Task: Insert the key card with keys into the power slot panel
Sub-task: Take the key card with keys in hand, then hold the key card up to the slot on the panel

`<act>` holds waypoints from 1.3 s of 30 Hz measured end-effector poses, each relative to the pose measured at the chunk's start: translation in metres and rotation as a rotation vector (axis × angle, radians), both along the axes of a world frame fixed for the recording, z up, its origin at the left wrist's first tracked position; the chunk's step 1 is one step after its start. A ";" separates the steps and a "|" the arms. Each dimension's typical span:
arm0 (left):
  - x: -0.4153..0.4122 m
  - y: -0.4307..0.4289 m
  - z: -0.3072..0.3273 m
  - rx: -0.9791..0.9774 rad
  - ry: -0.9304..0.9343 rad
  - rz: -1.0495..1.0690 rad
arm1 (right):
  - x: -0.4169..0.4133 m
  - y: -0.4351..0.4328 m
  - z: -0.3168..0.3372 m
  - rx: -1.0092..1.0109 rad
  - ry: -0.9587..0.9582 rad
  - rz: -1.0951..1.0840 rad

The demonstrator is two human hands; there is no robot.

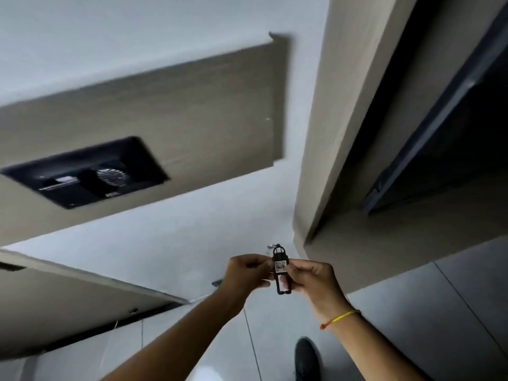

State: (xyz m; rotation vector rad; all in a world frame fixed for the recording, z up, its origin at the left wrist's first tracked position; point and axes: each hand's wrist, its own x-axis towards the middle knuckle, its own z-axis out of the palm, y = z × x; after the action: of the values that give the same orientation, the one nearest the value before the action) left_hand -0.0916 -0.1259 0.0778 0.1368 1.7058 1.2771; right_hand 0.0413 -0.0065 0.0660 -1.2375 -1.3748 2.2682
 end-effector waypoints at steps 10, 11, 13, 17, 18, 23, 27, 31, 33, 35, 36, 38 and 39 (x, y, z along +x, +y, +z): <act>-0.124 -0.136 0.251 0.444 0.462 0.024 | -0.133 -0.078 0.244 0.348 0.380 0.352; -0.136 -0.145 0.274 0.465 0.514 0.010 | -0.147 -0.084 0.265 0.388 0.402 0.355; -0.158 -0.160 0.310 0.502 0.588 -0.009 | -0.172 -0.093 0.300 0.473 0.437 0.375; -0.192 -0.179 0.362 0.554 0.719 -0.014 | -0.214 -0.102 0.356 0.661 0.485 0.403; -0.199 -0.181 0.369 0.553 0.740 -0.011 | -0.223 -0.103 0.365 0.701 0.489 0.404; -0.216 -0.183 0.377 0.497 0.778 -0.047 | -0.251 -0.100 0.372 0.802 0.438 0.425; -0.217 -0.180 0.369 0.531 0.844 -0.032 | -0.253 -0.095 0.368 0.814 0.439 0.408; -0.218 -0.178 0.361 0.572 0.876 -0.014 | -0.253 -0.094 0.366 0.824 0.464 0.399; -0.219 -0.177 0.359 0.585 0.873 -0.011 | -0.254 -0.093 0.365 0.831 0.474 0.399; -0.221 -0.177 0.357 0.598 0.869 -0.008 | -0.254 -0.092 0.365 0.831 0.486 0.403; -0.222 -0.177 0.356 0.599 0.869 -0.004 | -0.254 -0.093 0.364 0.830 0.488 0.403; -0.224 -0.177 0.355 0.591 0.876 0.005 | -0.255 -0.093 0.364 0.826 0.486 0.406; -0.224 -0.177 0.355 0.586 0.880 0.009 | -0.255 -0.093 0.364 0.827 0.486 0.407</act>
State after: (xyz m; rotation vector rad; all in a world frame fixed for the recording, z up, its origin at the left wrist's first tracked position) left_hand -0.3158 -0.3026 0.4327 1.1798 1.9477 1.8468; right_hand -0.2139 -0.0999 0.4302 -0.1451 -2.1219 1.6672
